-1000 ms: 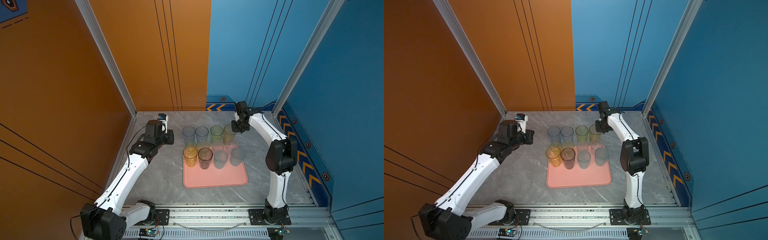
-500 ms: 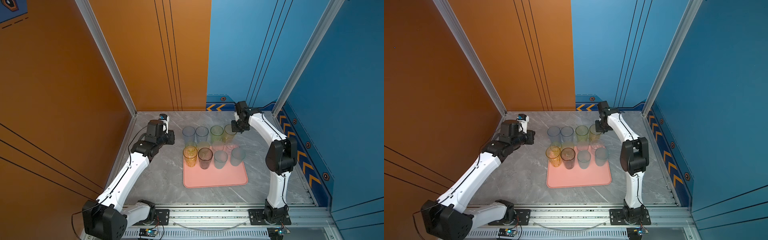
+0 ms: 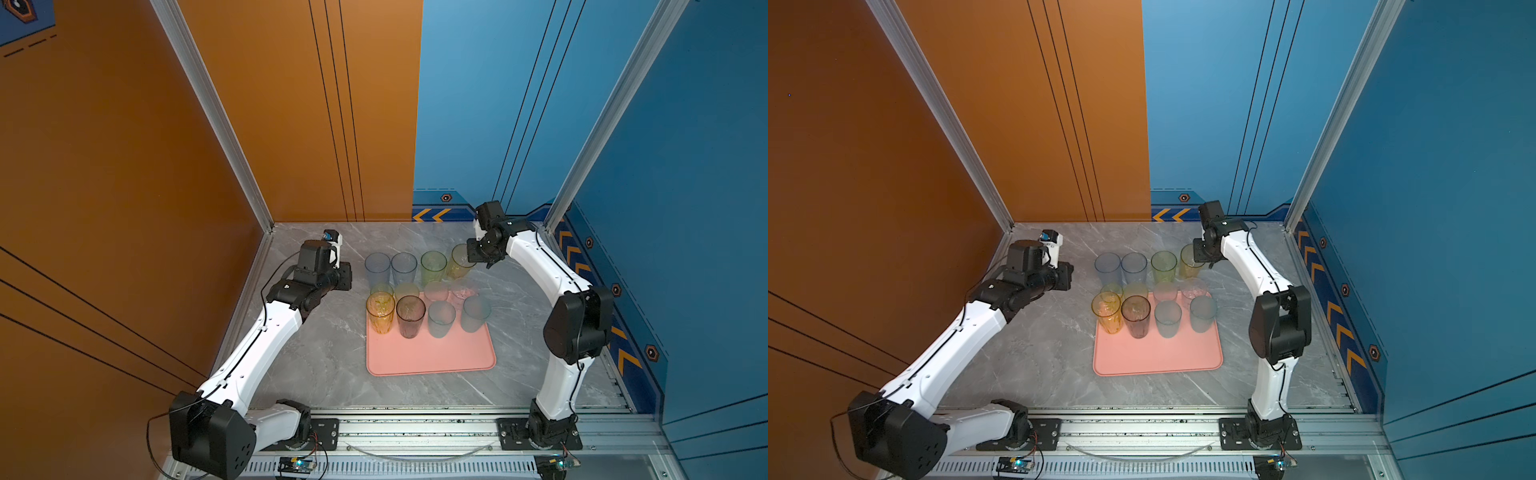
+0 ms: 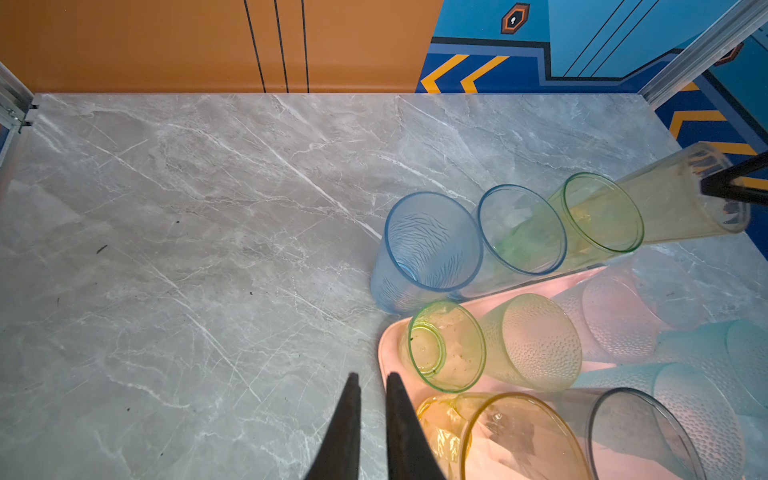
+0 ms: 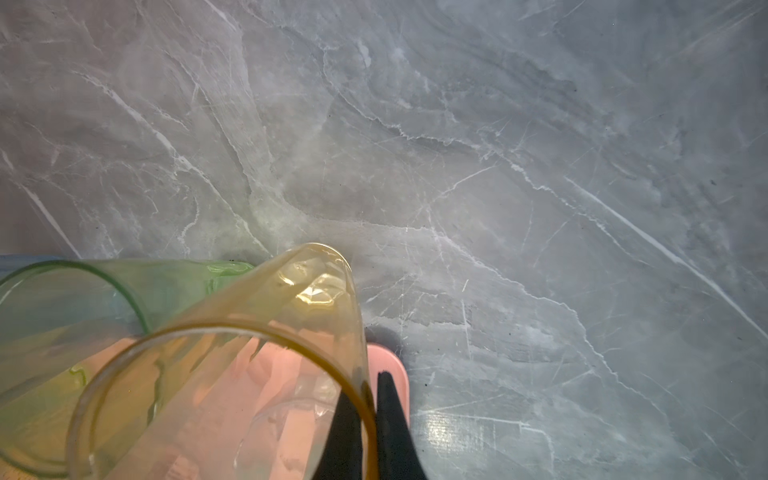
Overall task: Place the glasses into the tray
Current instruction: Pick up the glass from the center of the table, then place the glass on the tray.
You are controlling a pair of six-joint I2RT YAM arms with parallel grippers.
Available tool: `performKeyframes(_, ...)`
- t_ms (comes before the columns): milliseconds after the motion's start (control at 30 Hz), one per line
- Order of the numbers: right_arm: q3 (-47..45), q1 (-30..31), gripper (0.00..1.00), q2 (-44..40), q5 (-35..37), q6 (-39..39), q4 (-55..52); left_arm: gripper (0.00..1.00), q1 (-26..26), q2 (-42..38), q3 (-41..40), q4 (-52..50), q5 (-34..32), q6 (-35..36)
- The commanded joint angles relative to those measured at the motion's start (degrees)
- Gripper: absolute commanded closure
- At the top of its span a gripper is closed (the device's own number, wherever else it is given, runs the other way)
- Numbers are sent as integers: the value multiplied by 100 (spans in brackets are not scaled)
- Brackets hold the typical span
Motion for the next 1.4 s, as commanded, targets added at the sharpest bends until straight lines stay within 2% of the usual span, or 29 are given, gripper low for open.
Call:
performKeyframes(0, -266, -106, 100, -609, 152, 29, 419, 86, -45, 12, -54, -157, -38, 130)
performKeyframes(333, -830, -292, 100, -2423, 421, -110, 277, 86, -71, -97, -2, -382, -126, 182)
performKeyframes(500, -992, -236, 100, -3592, -14, -127, -438, 85, -75, -202, 68, -488, -134, 197)
performKeyframes(600, -1100, 40, 100, -4233, -298, -187, -1114, 85, -86, -171, 224, -594, -101, 235)
performKeyframes(767, -1221, 1174, 100, -4966, -172, -162, -2210, 85, -97, -105, 423, -608, -40, 245)
performKeyframes(833, -1372, 1608, 100, -5112, -210, 8, -2475, 85, -103, -38, 534, -614, -13, 262)
performKeyframes(933, -1806, 2187, 100, -5159, 202, 364, -2788, 85, -144, 85, 737, -631, 59, 270)
performKeyframes(1100, -2582, 2789, 100, -4886, 620, 905, -2870, 85, -239, 244, 984, -649, 68, 294)
performKeyframes(1367, -3020, 2617, 100, -4415, 1038, 1172, -2600, 85, -373, 472, 1145, -684, 111, 282)
